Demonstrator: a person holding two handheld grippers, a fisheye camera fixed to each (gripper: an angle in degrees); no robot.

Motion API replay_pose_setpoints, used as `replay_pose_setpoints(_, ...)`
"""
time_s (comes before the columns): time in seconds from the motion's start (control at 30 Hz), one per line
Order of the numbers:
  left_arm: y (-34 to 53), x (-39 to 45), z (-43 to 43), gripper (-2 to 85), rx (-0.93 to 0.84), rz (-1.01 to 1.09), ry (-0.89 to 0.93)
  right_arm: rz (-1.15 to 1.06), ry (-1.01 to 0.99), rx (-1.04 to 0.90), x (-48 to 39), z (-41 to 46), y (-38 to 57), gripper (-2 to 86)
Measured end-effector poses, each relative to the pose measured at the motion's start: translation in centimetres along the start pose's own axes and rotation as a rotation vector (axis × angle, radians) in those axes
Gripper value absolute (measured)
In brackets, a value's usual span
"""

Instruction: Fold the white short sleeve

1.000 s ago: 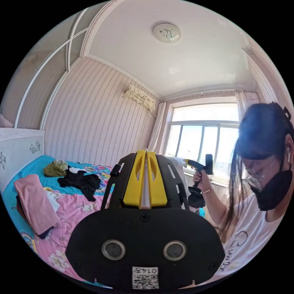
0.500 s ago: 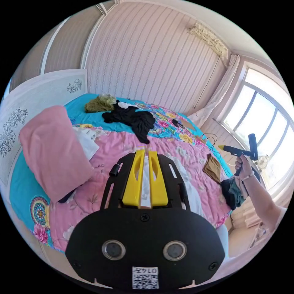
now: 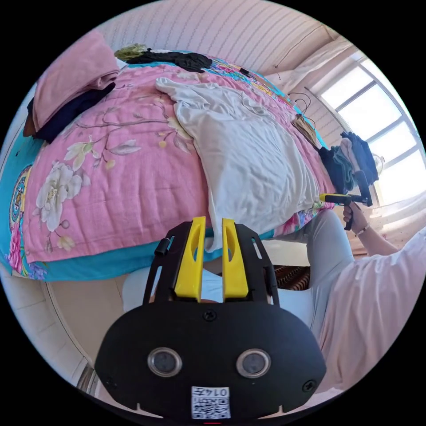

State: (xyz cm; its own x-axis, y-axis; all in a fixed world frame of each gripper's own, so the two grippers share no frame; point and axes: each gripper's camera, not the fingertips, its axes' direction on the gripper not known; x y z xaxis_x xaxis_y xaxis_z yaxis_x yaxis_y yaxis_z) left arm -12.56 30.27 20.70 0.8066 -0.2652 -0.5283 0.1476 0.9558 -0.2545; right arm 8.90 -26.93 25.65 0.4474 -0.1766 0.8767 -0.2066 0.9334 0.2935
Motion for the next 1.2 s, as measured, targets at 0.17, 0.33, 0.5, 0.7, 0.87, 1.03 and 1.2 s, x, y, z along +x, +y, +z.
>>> replay_pose_setpoints(0.17,-1.5,1.7,3.0,8.0,-0.095,0.082,-0.046,0.03,-0.075,-0.017,0.1,2.0,-2.1,3.8)
replay_pose_setpoints(0.33,-3.6,1.3,8.5,2.9,-0.35,0.079,0.041,-0.004,0.062,-0.005,-0.5,0.7,-1.7,0.8)
replay_pose_setpoints(0.5,-4.2,2.1,9.9,-0.8,-0.43,0.126,0.1,0.061,0.087,0.024,1.5,-2.8,-0.6,0.4)
replay_pose_setpoints(0.7,-3.4,3.3,4.2,-1.0,-0.234,0.106,0.041,0.142,-0.167,0.128,4.8,-7.3,1.2,0.3)
replay_pose_setpoints(0.87,-0.7,4.9,-0.7,-1.0,-0.06,0.065,-0.017,0.183,-0.218,0.259,6.0,-12.1,3.3,0.3)
replay_pose_setpoints(1.03,-1.3,5.5,0.7,-1.0,-0.246,0.063,0.031,0.161,-0.186,0.188,4.7,-13.5,3.7,0.2)
replay_pose_setpoints(1.2,-1.6,7.0,-2.3,-1.0,-0.218,0.077,0.033,0.144,-0.152,0.153,2.7,-15.5,5.0,0.2)
